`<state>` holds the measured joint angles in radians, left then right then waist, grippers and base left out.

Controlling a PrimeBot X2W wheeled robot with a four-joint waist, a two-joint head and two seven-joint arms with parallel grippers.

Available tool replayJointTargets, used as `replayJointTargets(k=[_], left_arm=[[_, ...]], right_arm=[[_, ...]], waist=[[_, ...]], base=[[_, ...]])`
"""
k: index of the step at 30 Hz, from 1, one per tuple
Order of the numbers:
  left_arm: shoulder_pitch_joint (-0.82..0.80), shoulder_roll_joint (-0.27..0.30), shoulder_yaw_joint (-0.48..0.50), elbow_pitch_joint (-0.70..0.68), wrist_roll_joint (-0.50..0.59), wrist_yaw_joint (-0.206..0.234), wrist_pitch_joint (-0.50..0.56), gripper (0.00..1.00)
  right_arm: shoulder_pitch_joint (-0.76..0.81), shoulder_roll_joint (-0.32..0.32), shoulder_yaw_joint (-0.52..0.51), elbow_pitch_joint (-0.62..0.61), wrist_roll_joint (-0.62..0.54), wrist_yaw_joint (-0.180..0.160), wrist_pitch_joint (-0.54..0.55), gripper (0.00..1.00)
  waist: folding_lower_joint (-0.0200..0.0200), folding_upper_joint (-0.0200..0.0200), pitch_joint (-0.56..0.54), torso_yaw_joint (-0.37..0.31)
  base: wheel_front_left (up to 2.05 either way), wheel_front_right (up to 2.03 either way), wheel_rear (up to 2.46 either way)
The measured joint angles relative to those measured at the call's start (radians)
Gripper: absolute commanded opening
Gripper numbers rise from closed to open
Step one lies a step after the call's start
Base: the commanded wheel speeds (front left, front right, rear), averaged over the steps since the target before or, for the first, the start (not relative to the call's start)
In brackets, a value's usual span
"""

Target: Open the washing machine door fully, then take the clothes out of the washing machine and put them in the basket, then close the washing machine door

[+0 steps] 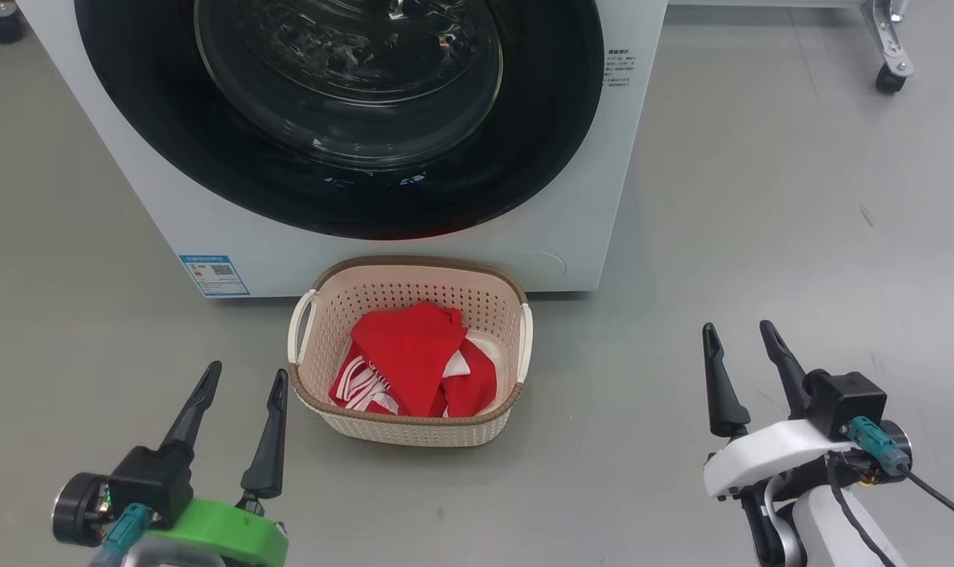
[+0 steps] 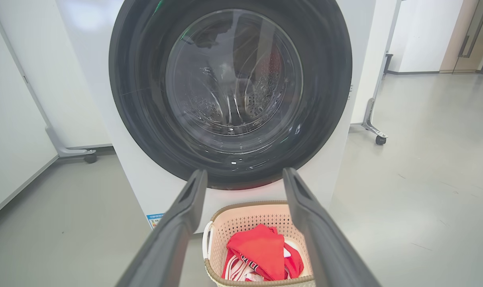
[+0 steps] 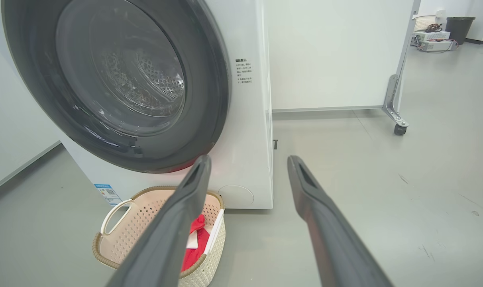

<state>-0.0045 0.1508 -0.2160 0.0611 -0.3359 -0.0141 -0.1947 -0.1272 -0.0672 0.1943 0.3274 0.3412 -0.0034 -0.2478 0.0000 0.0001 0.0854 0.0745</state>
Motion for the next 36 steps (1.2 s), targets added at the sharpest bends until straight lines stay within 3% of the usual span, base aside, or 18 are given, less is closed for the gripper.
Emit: replayJointTargets(k=[8,36], left_arm=[[0.006,0.001,0.001,-0.010,-0.003,0.002,0.009,1.00],[0.022,0.008,0.000,-0.039,-0.007,0.009,0.022,1.00]], right_arm=[[0.054,0.001,0.000,-0.059,-0.008,-0.026,0.000,1.00],[0.137,0.000,0.008,-0.181,-0.018,-0.052,0.005,1.00]], waist=[[0.0000,0.0000,-0.006,0.001],[0.0000,0.0000,-0.010,-0.003]], base=[[0.00,0.00,0.00],[0.00,0.00,0.00]])
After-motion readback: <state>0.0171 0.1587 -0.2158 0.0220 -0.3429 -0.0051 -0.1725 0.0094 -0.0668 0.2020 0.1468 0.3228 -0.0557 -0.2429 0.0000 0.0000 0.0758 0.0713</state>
